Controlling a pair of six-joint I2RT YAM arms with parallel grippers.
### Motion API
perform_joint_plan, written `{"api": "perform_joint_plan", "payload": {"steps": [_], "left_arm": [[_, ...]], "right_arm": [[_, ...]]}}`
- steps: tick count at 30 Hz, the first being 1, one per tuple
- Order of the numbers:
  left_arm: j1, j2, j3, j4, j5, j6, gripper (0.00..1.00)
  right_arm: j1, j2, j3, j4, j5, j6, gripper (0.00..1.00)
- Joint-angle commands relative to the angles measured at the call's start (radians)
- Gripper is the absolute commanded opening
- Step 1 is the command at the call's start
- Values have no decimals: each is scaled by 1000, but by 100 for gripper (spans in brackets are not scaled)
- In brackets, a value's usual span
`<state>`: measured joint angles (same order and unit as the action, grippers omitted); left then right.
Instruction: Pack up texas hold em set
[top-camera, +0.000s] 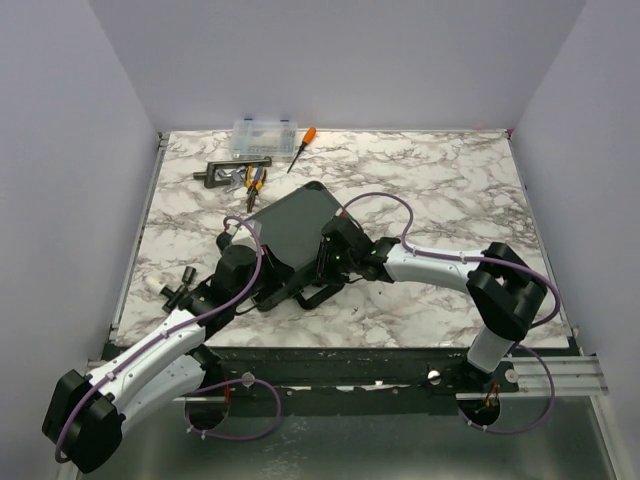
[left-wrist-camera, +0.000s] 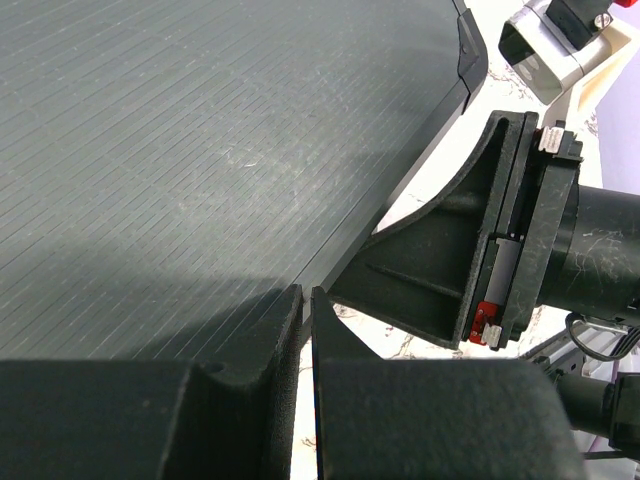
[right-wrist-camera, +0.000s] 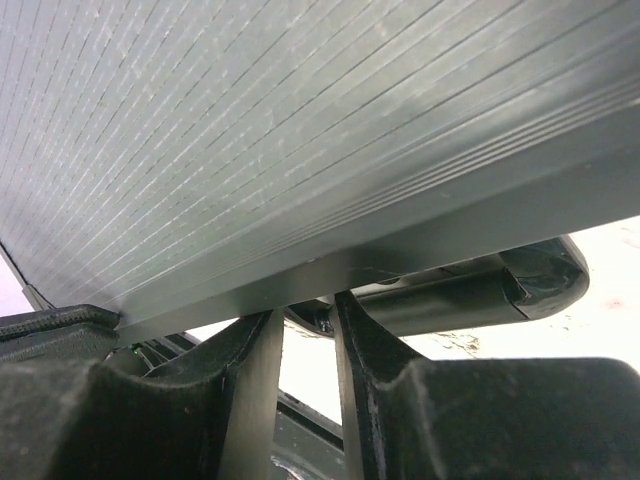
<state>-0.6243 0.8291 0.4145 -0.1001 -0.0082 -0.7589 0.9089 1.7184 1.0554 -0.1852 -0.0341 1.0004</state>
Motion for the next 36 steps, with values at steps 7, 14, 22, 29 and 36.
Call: {"api": "perform_joint_plan", "payload": {"steps": [7,14,22,29,36], "left_arm": [[-12,24,-65,-210,7,34,8],[-14,24,-65,-210,7,35,8],[-14,24,-65,-210,7,36,8],[-14,25,-65,-209,7,35,8],[-14,25,-65,-208,7,35,8]], "right_arm": [[-16,-94,42,102,116,-26,37],[-16,-121,85,51,114,-76,40],[-15,-225,1,-13,177,-110,35],[-16,-250,-128,18,146,-91,19],[-16,-163,-145,90,84,-76,10]]}}
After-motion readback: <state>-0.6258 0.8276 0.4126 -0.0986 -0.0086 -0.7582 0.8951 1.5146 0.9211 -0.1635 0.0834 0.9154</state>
